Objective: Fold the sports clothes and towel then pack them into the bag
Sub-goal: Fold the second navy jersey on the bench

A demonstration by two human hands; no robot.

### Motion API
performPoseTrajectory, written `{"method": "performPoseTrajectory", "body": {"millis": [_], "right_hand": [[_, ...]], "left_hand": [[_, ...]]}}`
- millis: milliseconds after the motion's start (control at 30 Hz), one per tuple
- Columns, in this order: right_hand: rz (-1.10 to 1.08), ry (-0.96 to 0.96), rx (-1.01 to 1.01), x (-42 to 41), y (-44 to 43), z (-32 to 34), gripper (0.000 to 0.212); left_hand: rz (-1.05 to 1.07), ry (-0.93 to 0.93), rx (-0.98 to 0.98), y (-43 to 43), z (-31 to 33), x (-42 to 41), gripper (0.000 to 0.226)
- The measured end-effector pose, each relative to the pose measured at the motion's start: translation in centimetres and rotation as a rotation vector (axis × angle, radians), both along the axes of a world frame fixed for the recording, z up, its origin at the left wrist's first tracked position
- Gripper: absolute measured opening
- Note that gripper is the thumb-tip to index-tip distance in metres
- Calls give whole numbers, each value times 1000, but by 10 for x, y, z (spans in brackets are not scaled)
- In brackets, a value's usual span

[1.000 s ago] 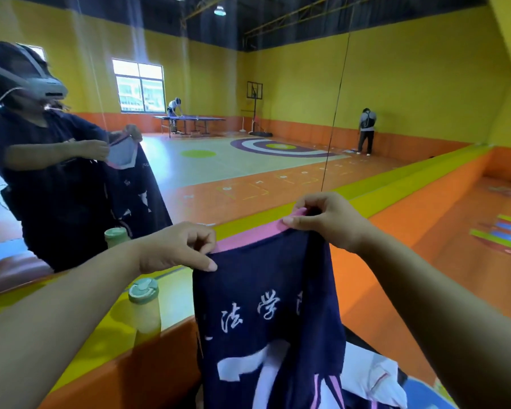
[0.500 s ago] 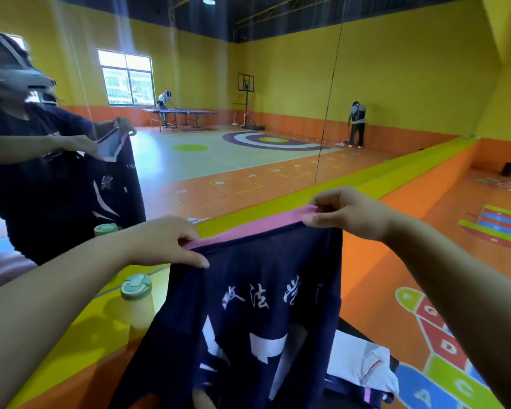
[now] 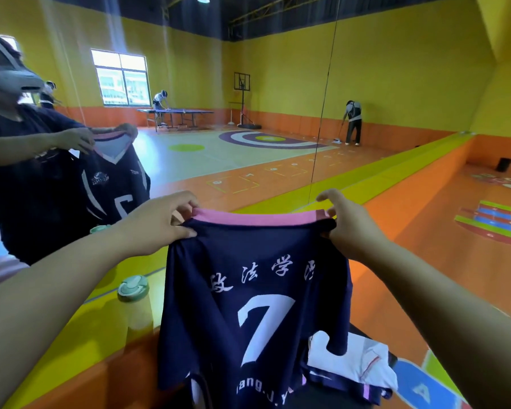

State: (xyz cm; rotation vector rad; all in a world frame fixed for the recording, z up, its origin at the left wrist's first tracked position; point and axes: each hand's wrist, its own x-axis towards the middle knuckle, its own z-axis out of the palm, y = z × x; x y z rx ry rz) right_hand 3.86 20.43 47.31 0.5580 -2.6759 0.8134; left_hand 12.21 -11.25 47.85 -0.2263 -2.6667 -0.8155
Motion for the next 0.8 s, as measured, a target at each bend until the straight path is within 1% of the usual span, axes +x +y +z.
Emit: {"method": "performPoseTrajectory", "body": {"millis": [33,67,100,133,200,233,267,300,333,400,433,467,533,567,667,767,800], "right_hand": [[-38,1,14,-2,1,-3,57],[-82,14,50,-3,2,-5,59],[-130,29,100,-5,1,-8,53],[-174,52,153,-5,1,-10,41],[-268,88,255,-4,2,-12,10],[-304,87,291,-4,3,-13,9],[-330,69,299,-4,5,-14,14],[-343,36,270,-6,8,-15,18],[-331,-13,189,-8,11,-16,20],[-203,-188,-92,-10,15,-17,21],[-120,-298,-264,-9,17,-17,20],[-45,-398,-425,-8,18,-16,19],[84,-532,-622,-5,24,-11,20],[138,-585,-683,-4,27,-8,21],[227,-727,-805,-1,33,-1,19],[193,-804,-930,-1,36,1,15],[160,-820,-968,-1,36,1,15]], "left_hand": [[35,3,22,1,1,1,38],[70,10,37,2,1,2,41],[104,29,43,4,0,2,41],[137,63,27,6,0,2,37],[190,147,-68,9,-1,2,20],[209,172,-115,10,-1,2,17],[227,183,-157,10,-1,2,19],[249,175,-188,8,-2,3,24],[270,150,-202,6,-3,3,27],[265,81,-172,5,-4,4,27],[235,36,-86,5,-5,4,23],[199,-13,60,7,-5,4,18],[146,-103,397,7,-5,3,10],[128,-143,527,7,-4,4,8],[77,-235,778,9,-7,2,12],[94,-225,974,19,-8,0,16],[111,-194,988,23,-9,-3,18]]}}
